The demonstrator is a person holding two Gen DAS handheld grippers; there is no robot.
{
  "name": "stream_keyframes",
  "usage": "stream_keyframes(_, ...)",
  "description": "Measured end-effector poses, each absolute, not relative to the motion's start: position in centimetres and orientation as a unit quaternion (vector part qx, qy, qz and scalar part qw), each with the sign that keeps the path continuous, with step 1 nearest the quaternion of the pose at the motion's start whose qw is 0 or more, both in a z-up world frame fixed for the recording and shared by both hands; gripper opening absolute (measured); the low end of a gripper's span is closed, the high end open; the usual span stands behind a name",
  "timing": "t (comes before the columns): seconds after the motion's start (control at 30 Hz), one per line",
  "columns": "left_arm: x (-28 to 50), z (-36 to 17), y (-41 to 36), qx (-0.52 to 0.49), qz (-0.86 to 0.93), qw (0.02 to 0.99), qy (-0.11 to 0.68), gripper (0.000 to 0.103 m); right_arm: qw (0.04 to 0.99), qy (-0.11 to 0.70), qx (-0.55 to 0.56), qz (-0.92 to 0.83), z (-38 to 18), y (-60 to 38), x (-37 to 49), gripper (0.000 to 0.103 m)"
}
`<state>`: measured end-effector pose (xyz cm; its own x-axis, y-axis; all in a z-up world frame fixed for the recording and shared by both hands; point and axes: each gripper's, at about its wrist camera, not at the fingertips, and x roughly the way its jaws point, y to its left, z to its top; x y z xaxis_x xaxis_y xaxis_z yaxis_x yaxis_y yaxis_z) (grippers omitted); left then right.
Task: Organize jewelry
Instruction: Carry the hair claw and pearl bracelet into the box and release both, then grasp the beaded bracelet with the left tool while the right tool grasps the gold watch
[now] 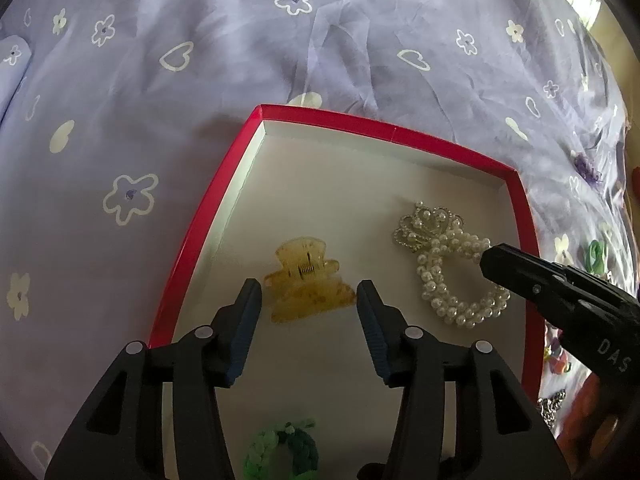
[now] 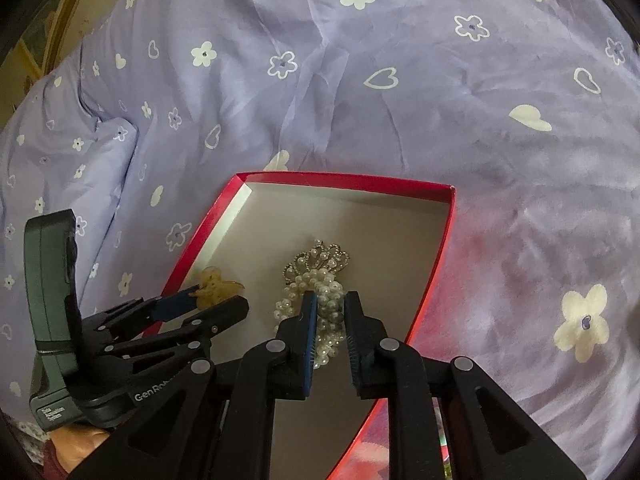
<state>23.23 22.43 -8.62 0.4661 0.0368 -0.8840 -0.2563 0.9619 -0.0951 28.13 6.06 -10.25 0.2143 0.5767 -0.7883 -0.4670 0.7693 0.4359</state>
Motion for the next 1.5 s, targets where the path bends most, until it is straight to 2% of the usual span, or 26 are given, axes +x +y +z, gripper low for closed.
stream_keyframes(0.1, 23.1, -8.7, 22.5, -0.110, 0.090, 0.848, 0.511, 0.056, 0.777, 0.524, 0.065, 0.344, -9.8, 5.7, 27.9, 0.020)
stream_keyframes(0.17, 22.7, -8.5, 22.6, -0.113, 0.091, 0.849, 0.509, 0.056, 0.778, 0.519, 0.072, 0.347, -9.3, 5.5, 27.7, 0.028)
stream_keyframes(0.4, 20.5, -6.4, 22.5, -0.133, 0.097, 0.861, 0.481, 0.063, 0.791, 0.488, 0.100, 0.354, -6.5, 2.5, 26.7, 0.041)
stream_keyframes(0.8, 17.1, -2.5, 18.4, -0.150, 0.067, 0.880, 0.446, 0.071, 0.809, 0.480, 0.124, 0.315, -5.6, -6.0, 24.3, 0.042)
stream_keyframes(1.5, 16.8, -1.0, 7.2, -0.098, -0.032, 0.883, 0.457, 0.071, 0.843, 0.471, 0.142, 0.218, -4.9, -21.0, 21.5, 0.044)
